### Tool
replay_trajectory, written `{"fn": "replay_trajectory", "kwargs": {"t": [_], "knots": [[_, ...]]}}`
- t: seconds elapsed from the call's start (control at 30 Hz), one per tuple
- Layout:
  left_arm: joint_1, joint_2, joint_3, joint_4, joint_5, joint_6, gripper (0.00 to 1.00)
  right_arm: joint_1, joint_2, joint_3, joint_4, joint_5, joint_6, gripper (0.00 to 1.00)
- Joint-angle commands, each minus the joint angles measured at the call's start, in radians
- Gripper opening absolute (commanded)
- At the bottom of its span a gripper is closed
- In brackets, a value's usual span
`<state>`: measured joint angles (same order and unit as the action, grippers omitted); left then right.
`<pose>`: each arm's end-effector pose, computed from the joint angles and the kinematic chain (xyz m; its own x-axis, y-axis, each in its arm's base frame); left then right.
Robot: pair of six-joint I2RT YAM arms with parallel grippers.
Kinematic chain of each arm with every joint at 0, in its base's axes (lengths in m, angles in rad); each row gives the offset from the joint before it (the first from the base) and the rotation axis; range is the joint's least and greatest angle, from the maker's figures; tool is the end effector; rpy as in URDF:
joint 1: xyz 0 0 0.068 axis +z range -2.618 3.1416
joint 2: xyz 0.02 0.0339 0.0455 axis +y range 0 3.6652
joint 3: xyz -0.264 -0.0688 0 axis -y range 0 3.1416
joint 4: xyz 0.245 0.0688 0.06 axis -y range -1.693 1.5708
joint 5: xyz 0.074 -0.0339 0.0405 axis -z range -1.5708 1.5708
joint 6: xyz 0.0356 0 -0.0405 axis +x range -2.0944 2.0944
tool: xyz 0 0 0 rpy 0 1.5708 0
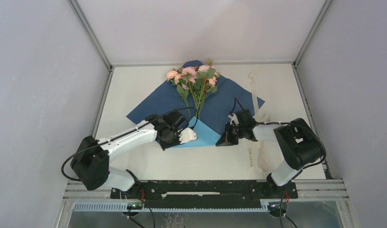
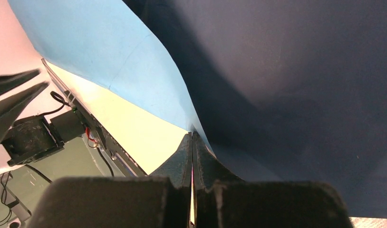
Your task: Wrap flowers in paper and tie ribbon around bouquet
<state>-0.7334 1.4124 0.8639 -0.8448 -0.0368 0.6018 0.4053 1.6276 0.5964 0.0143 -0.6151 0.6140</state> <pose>0.1777 -0.1584 0.1898 -0.2268 0.9659 -0.1250 0.9614 0.2425 0.1298 0.2369 0.1240 0.1100 -0.9851 0.0894 -0.1472 -0.0409 0.7088 0.7042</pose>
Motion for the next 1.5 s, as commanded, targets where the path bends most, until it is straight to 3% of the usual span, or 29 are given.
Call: {"fn": "replay_trajectory", "kwargs": {"t": [0.0,0.07,0.2,0.43,0.6,0.67,0.73,0.9,1.07,1.27,1.37,1.47], "knots": [[-0.081,-0.035,0.228,-0.053,0.235,-0.005,0.25,-0.008,0.010,-0.021,-0.024,0.076,-0.008,0.00],[-0.082,0.029,0.288,0.045,0.304,-0.069,0.26,-0.007,0.009,-0.021,-0.024,0.082,-0.001,0.00],[-0.075,0.247,0.397,0.245,0.215,-0.227,0.27,0.000,-0.002,-0.021,-0.024,0.099,0.017,0.00],[-0.025,0.486,0.500,0.357,0.166,-0.337,0.29,0.018,-0.084,-0.021,-0.088,0.186,0.048,0.01],[-0.008,0.535,0.470,0.371,0.208,-0.395,0.29,0.065,-0.167,-0.024,-0.196,0.309,0.115,0.17],[-0.008,0.529,0.445,0.391,0.237,-0.408,0.29,0.083,-0.200,-0.035,-0.234,0.356,0.175,0.35],[-0.008,0.524,0.425,0.401,0.257,-0.411,0.29,0.092,-0.232,-0.042,-0.281,0.406,0.246,0.46],[-0.006,0.505,0.390,0.418,0.266,-0.408,0.29,0.125,-0.257,-0.074,-0.259,0.473,0.423,0.56],[0.004,0.487,0.373,0.424,0.272,-0.411,0.29,0.132,-0.210,-0.075,-0.190,0.589,0.519,0.57],[0.026,0.474,0.365,0.416,0.261,-0.426,0.29,0.144,-0.173,-0.075,-0.174,0.721,0.532,0.49],[0.028,0.469,0.366,0.412,0.262,-0.427,0.30,0.148,-0.163,-0.075,-0.179,0.760,0.513,0.40],[0.029,0.463,0.369,0.408,0.261,-0.428,0.30,0.148,-0.160,-0.074,-0.165,0.770,0.489,0.24]]}}
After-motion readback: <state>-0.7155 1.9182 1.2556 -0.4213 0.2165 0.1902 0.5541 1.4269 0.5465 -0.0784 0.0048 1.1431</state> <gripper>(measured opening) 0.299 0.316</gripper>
